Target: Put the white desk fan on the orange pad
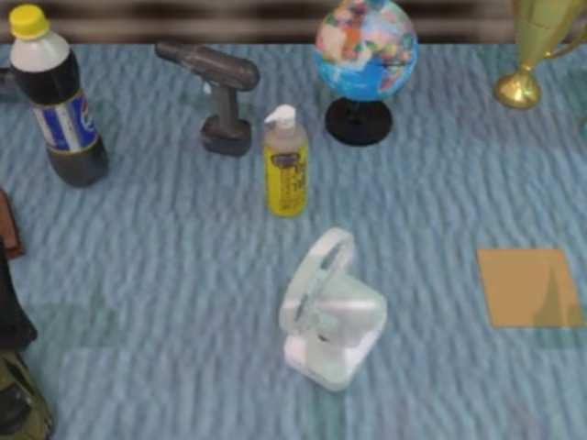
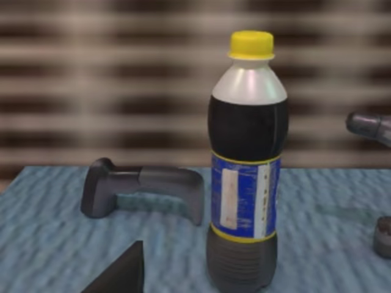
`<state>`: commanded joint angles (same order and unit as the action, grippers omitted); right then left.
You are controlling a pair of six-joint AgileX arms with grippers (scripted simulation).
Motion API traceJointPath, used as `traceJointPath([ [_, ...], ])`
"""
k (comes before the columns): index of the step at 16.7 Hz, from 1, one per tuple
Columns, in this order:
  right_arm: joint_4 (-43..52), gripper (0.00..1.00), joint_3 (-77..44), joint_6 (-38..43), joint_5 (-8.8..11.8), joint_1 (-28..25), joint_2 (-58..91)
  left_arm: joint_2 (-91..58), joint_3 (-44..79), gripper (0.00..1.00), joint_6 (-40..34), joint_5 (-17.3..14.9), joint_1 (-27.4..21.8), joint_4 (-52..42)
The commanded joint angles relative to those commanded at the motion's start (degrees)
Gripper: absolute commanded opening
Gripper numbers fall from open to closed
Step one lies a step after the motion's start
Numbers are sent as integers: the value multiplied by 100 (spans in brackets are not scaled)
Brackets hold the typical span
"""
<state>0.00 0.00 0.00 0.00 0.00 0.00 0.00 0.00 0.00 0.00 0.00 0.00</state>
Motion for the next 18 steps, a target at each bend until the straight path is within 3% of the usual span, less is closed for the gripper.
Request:
traceJointPath([
  [4, 115, 100, -96, 57, -16, -40, 141, 0, 0, 100, 0, 0, 0, 0],
  [8, 799, 100, -752, 451, -127, -268, 994, 0, 0, 100, 0, 0, 0, 0],
  [18, 3934, 100, -4603, 2871, -450, -1557, 5245, 0, 0, 100, 0, 0, 0, 0],
])
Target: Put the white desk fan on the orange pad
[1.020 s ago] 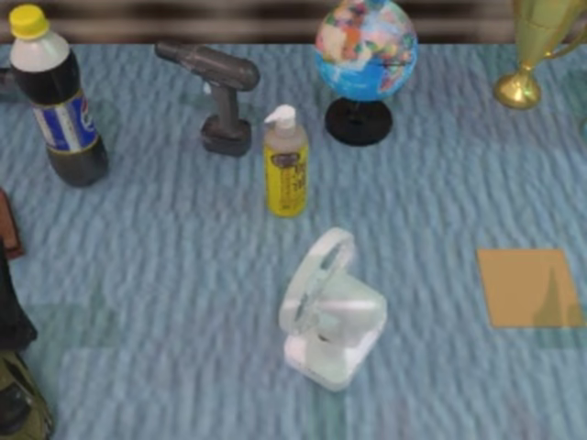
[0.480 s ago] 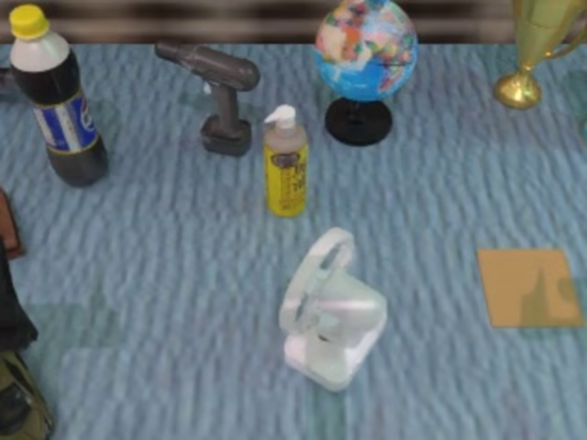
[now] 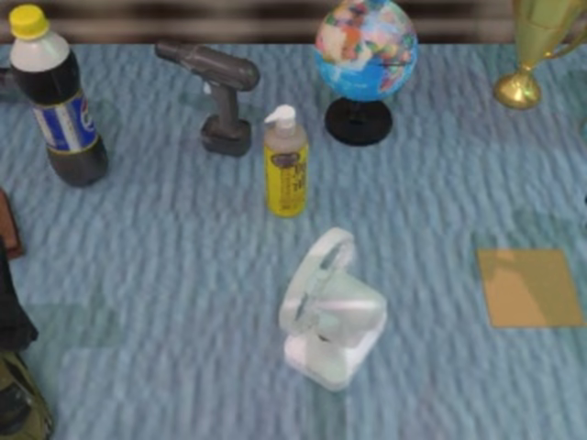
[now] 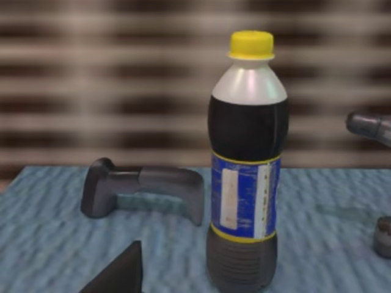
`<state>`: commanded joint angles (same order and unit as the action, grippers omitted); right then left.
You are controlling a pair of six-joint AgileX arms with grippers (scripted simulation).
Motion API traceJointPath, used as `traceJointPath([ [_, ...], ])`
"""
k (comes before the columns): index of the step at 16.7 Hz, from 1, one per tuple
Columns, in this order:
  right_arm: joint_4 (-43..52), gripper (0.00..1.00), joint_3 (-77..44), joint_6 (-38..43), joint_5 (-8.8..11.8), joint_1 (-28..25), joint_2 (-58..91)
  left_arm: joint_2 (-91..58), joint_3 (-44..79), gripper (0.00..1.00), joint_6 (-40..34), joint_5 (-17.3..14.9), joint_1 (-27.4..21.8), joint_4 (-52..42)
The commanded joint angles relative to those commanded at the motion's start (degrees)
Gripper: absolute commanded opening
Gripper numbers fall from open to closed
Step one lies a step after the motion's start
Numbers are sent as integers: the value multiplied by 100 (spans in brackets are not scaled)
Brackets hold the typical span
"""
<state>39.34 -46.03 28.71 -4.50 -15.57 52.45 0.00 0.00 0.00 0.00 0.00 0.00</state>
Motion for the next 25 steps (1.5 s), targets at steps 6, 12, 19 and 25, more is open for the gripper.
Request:
traceJointPath([
  [6, 2066, 100, -3020, 2024, 27, -1124, 3043, 0, 0, 100, 0, 0, 0, 0],
  [12, 3755, 100, -5845, 3909, 215, -2237, 5679, 0, 0, 100, 0, 0, 0, 0],
  [19, 4791, 100, -7754, 5158, 424, -3036, 7348, 0, 0, 100, 0, 0, 0, 0],
  [25, 4818, 100, -7817, 5201, 427, -3042, 7401, 0, 0, 100, 0, 0, 0, 0],
])
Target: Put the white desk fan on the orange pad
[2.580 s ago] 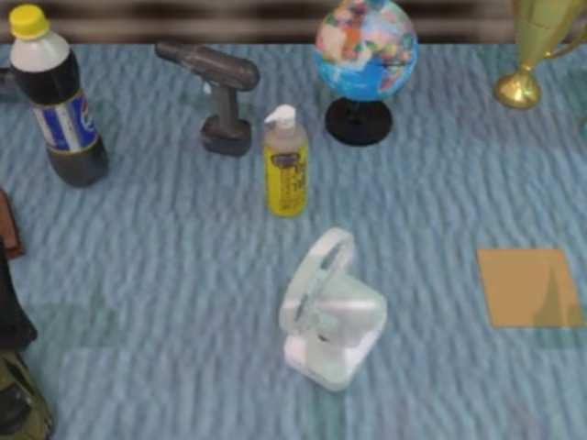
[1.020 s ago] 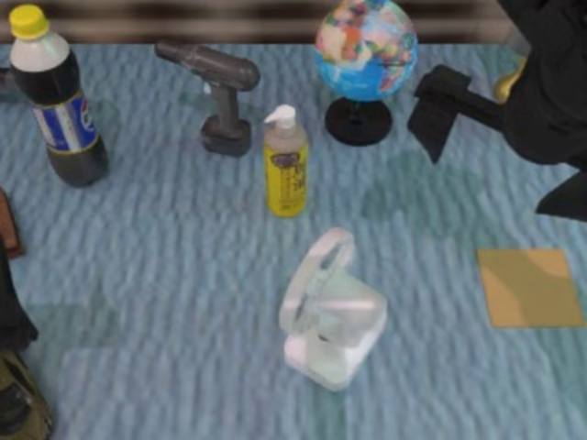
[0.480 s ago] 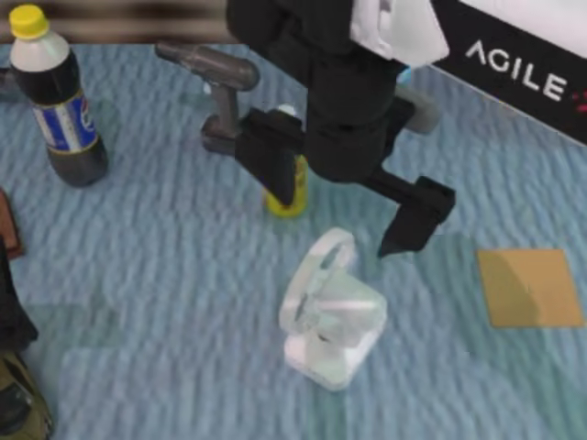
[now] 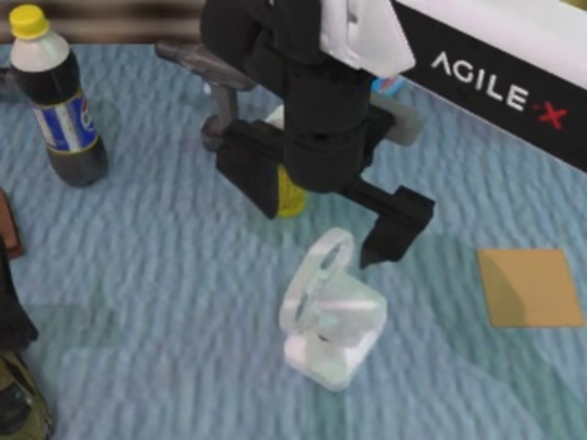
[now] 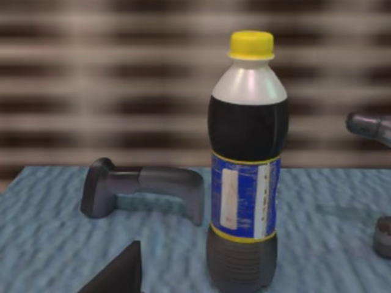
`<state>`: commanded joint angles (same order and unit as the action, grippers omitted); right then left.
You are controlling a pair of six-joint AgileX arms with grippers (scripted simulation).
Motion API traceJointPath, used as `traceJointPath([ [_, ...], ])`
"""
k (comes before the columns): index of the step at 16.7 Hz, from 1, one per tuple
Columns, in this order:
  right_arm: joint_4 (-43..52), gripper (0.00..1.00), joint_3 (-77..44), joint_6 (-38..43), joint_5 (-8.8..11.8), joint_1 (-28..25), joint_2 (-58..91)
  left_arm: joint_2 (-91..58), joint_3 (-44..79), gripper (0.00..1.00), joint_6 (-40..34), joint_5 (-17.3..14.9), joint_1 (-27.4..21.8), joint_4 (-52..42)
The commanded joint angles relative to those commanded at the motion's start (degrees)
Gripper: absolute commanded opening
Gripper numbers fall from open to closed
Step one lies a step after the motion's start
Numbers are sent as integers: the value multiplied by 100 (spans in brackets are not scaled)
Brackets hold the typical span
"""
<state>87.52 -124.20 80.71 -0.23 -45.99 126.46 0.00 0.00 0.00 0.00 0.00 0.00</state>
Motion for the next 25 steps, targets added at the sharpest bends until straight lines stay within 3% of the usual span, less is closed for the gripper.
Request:
traceJointPath([
  [9, -1160, 100, 1292, 12, 8, -34, -118, 0, 0, 100, 0, 0, 0, 0],
  [13, -1207, 100, 1340, 15, 8, -36, -120, 0, 0, 100, 0, 0, 0, 0],
  [25, -1207, 10, 1340, 15, 8, -36, -120, 0, 0, 100, 0, 0, 0, 0],
])
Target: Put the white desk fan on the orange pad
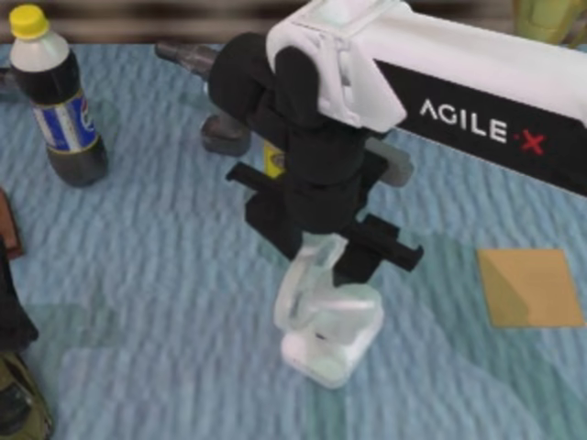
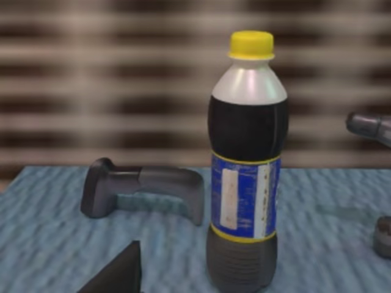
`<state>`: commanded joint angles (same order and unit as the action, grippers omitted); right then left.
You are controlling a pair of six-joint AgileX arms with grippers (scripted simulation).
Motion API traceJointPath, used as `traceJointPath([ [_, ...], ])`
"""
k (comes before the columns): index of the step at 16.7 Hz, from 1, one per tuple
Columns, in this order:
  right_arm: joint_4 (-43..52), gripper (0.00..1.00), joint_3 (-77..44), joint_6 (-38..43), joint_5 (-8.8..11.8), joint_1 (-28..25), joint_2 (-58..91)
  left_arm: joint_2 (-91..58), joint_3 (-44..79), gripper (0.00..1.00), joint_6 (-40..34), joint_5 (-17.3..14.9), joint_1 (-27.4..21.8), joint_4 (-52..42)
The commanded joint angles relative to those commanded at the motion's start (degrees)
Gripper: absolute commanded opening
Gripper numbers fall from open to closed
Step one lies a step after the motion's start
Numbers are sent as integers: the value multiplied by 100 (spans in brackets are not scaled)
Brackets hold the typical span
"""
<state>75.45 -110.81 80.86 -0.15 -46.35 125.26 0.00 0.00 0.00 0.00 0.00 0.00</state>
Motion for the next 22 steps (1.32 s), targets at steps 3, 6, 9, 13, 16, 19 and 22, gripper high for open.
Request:
traceJointPath([
  [3, 0, 0, 0, 0, 0, 0, 0, 0, 0, 100, 0, 0, 0, 0],
  [6, 0, 0, 0, 0, 0, 0, 0, 0, 0, 100, 0, 0, 0, 0],
  [9, 0, 0, 0, 0, 0, 0, 0, 0, 0, 100, 0, 0, 0, 0],
  [13, 228, 0, -222, 11, -3, -1, 1, 0, 0, 100, 0, 0, 0, 0],
  [16, 741, 0, -844, 19, 4, -15, 58, 0, 0, 100, 0, 0, 0, 0],
  [19, 1186, 0, -1306, 0, -2, -32, 102, 0, 0, 100, 0, 0, 0, 0],
  [22, 1228, 0, -1348, -4, -2, -34, 107, 0, 0, 100, 0, 0, 0, 0],
])
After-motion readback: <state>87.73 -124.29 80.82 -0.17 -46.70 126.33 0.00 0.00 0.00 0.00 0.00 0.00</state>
